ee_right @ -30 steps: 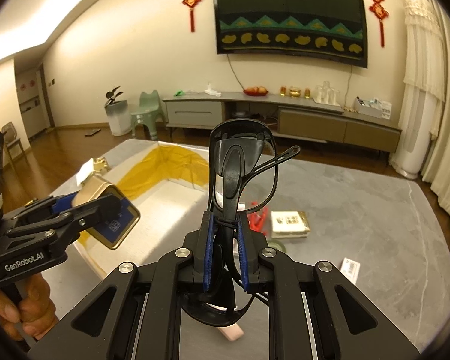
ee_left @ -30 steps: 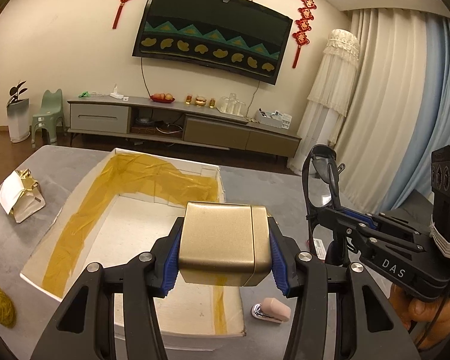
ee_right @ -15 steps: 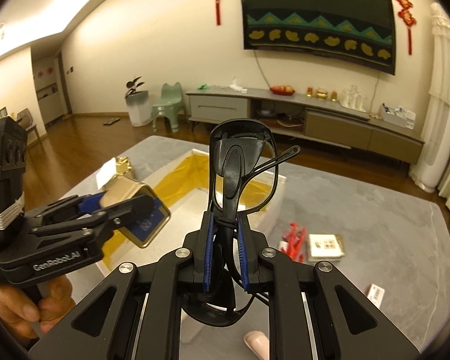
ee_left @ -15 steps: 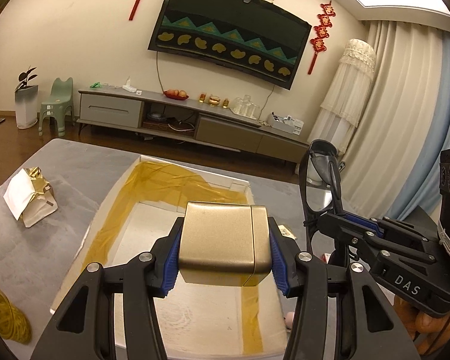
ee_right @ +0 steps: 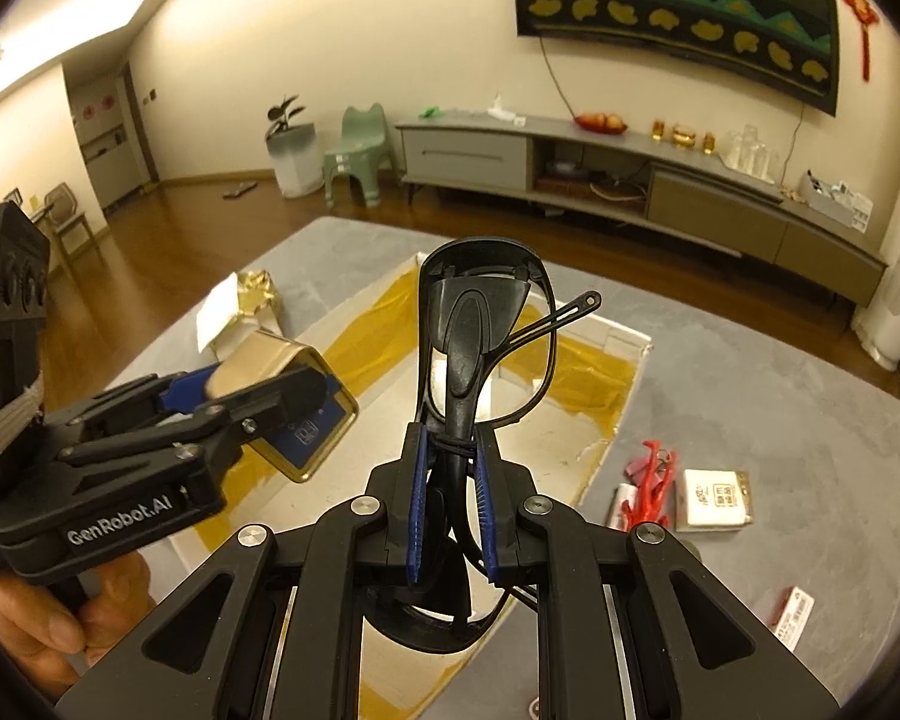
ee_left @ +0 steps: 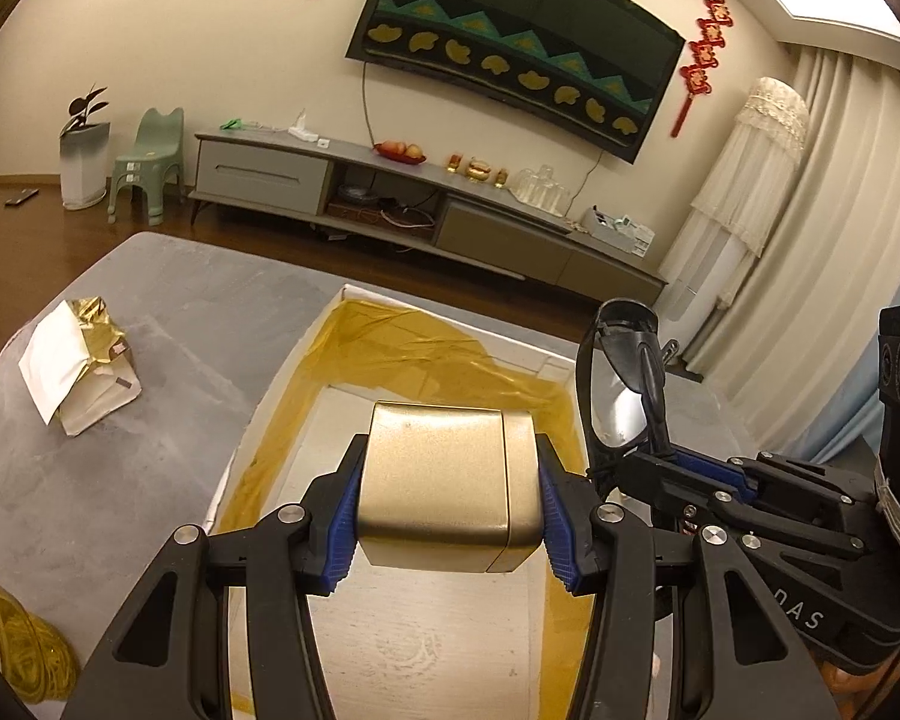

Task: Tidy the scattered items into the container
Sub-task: 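Carry the gold tin and sunglasses over the white box with both tools, then open both tools to drop the tin and sunglasses into the box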

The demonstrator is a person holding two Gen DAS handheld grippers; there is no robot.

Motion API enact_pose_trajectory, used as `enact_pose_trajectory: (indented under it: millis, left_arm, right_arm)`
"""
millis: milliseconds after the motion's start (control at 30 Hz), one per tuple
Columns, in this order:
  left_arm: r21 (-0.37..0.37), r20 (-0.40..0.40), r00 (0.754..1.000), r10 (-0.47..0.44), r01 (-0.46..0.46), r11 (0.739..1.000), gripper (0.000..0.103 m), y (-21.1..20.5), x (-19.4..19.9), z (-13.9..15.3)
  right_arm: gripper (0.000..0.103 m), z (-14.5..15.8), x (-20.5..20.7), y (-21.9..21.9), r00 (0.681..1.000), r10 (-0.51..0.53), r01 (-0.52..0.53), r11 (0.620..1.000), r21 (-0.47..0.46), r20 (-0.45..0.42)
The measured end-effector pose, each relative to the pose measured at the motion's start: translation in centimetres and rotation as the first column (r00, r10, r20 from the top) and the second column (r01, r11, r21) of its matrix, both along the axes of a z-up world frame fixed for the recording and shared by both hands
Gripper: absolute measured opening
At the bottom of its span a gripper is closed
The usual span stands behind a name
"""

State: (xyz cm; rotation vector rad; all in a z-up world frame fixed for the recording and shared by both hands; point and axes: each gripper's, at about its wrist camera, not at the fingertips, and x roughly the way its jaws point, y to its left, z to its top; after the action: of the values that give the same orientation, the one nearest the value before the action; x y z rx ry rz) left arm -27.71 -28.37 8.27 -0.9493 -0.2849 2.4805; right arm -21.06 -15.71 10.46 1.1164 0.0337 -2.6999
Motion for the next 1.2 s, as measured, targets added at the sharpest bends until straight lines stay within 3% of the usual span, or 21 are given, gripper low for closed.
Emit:
enact_pose_trajectory:
  millis: [267,533,600,667,700,900,1100,1200]
  left_arm:
    - [0.009,0.131,0.991,0.017,-0.018,1.0,0.052,-0.9,-2.0,-2.1]
    - [-0.007,0.144,0.99,0.006,-0.005,1.0,0.052,0.4,-2.1,-2.3]
    - [0.001,0.163,0.987,0.0,0.0,1.0,0.053,0.6,-2.5,-2.6]
    - [0.011,0.181,0.984,0.003,-0.005,1.0,0.054,0.5,-2.8,-3.0]
    - [0.014,0.183,0.983,0.006,-0.009,1.0,0.054,0.4,-2.8,-3.1]
    - [0.036,0.178,0.984,0.029,-0.036,0.999,0.054,-0.8,-2.6,-2.9]
    - [-0.005,0.16,0.987,0.017,-0.017,1.0,0.054,-0.1,-2.0,-2.9]
    - [-0.044,0.141,0.99,0.0,0.007,0.999,0.054,1.0,-1.4,-2.9]
  right_arm:
    - [0.016,-2.8,-3.8,-0.1,0.993,-0.003,0.001,1.0,0.015,0.119]
    - [0.017,-5.2,-6.8,-0.1,0.98,-0.023,0.012,0.998,0.059,0.197]
    - [0.021,-5.4,-7.0,-0.1,0.98,-0.03,0.018,0.998,0.066,0.194]
    - [0.034,-5.6,-7.1,0.6,0.981,-0.04,0.031,0.998,0.051,0.188]
    - [0.034,-5.6,-7.0,0.9,0.981,-0.046,0.039,0.998,0.041,0.188]
    - [0.034,-4.3,-2.6,2.5,0.994,-0.019,0.021,1.0,-0.023,0.109]
    - [0.038,-3.4,5.2,4.5,0.996,0.055,-0.063,0.991,-0.117,-0.072]
    - [0.038,-4.1,5.3,4.7,0.996,0.079,-0.082,0.989,-0.119,-0.027]
